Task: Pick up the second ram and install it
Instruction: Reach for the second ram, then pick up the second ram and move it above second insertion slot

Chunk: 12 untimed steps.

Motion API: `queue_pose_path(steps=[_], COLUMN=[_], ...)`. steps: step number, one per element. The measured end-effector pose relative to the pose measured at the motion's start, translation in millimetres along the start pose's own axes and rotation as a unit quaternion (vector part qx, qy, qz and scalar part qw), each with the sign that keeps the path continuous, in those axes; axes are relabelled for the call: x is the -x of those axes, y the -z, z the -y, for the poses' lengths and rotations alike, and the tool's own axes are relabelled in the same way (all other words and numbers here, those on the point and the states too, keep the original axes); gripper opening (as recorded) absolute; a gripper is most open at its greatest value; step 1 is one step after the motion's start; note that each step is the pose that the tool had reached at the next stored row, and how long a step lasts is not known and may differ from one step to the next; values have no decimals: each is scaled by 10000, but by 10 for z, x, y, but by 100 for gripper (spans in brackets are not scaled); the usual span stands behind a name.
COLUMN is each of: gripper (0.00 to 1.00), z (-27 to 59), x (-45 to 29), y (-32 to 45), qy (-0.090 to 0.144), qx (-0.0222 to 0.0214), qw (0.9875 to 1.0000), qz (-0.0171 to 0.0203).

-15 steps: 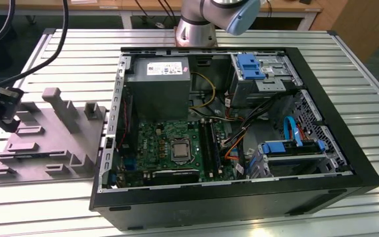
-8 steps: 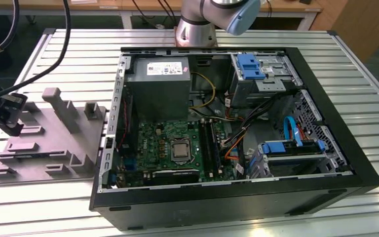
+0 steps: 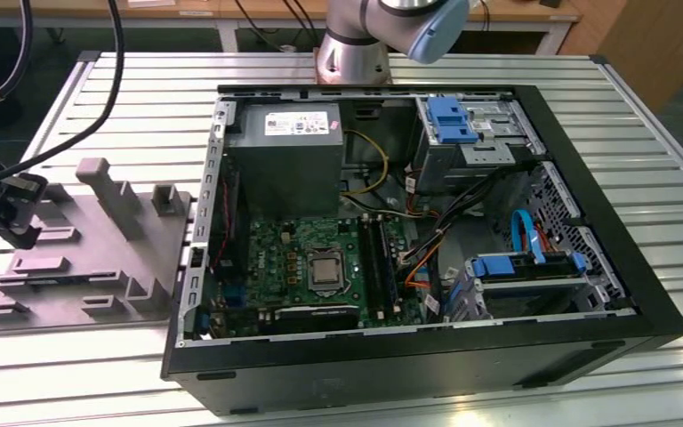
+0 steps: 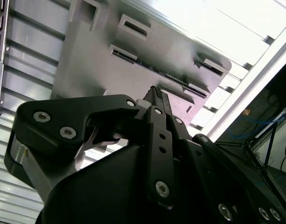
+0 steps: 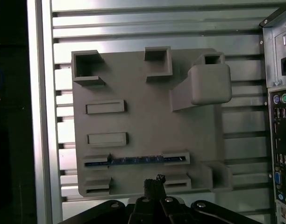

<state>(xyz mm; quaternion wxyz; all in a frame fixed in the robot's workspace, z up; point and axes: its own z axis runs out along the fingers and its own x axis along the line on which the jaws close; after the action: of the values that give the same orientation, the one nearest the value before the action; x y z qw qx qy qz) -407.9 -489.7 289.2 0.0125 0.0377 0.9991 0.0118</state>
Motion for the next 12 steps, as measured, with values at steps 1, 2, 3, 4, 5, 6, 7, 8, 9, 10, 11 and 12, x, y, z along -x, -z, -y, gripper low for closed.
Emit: queue_pose_path(steps=[1, 2, 3, 4, 5, 6, 7, 8, 9, 10, 11, 12], gripper=[10, 10, 10, 10, 10, 10, 10, 10, 10, 10, 10, 10], z=[0, 0, 1, 1, 1, 2, 2, 1, 2, 2, 2, 2], x=[-2, -2, -3, -9, -15, -15, -16, -16, -16, -17, -18, -18], y=[-3, -3, -2, -8, -12, -13, -12, -13, -14, -14, -14, -15], qy=[0, 1, 1, 0, 0, 0, 0, 0, 0, 0, 0, 0], qx=[1, 0, -1, 0, 0, 0, -1, 0, 0, 0, -1, 0], qw=[10000, 10000, 10000, 10000, 10000, 10000, 10000, 10000, 10000, 10000, 10000, 10000], qz=[1, 0, -1, 0, 0, 0, -1, 0, 0, 0, -1, 0])
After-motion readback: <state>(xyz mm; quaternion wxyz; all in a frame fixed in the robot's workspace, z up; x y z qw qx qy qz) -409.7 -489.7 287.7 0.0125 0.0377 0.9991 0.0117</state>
